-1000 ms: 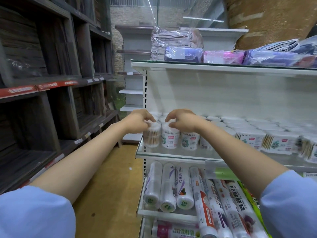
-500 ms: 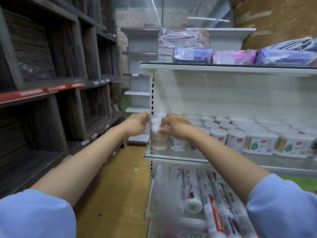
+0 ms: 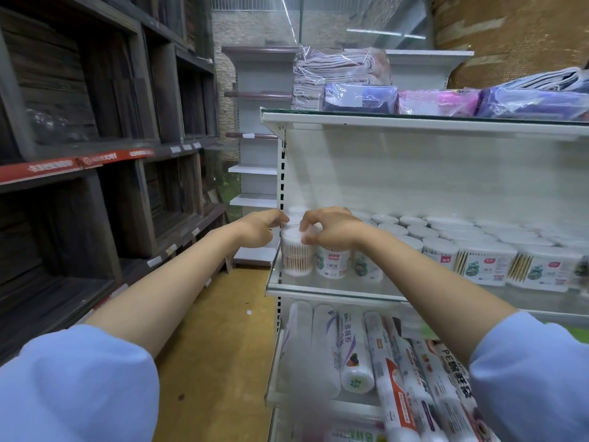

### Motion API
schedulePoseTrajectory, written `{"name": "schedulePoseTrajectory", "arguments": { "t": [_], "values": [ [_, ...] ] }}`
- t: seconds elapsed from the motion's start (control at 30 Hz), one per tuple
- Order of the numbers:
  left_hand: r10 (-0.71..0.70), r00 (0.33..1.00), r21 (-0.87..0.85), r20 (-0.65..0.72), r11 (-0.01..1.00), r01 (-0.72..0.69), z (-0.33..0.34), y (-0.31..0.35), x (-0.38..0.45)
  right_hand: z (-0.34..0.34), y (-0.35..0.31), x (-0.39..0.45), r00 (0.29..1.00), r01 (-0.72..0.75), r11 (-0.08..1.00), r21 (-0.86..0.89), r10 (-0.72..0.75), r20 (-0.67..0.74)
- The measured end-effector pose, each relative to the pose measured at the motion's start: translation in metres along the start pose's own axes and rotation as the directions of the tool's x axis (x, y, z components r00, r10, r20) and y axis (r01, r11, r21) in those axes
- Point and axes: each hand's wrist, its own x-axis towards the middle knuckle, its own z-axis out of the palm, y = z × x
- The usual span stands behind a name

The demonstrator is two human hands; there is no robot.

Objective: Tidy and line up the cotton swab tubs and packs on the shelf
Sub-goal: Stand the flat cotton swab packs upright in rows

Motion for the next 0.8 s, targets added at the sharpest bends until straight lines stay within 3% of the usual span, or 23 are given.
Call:
{"name": "schedulePoseTrajectory", "arguments": {
  "t": [0.13,0.27,0.4,0.57,0.8],
  "values": [
    [0.019,1.0,-0.019,0.006,1.0,-0.019,0.001,-0.001,0.0,0.009,-0.004,0.005,0.997,0.049,0.998,-0.038,-0.051,-0.054],
    [0.022,1.0,-0.049,-0.005,0.999,-0.022,0.002,-0.001,-0.002,0.003,0.0,0.004,1.0,0.02,1.0,-0.011,-0.02,0.014],
    [0.038,0.999,-0.069,-0.002,0.997,-0.038,0.002,-0.004,-0.002,0.003,-0.005,0.002,0.997,0.055,0.998,-0.019,-0.056,-0.046],
    [0.067,0.998,-0.05,-0.016,0.996,-0.067,0.002,-0.004,-0.004,0.003,-0.004,0.002,0.999,0.051,0.997,-0.064,-0.052,-0.002],
    [0.095,0.994,-0.025,-0.048,0.995,-0.097,0.003,0.0,-0.008,0.011,-0.009,0.005,0.996,0.039,0.995,-0.088,-0.046,-0.076]
  ]
}}
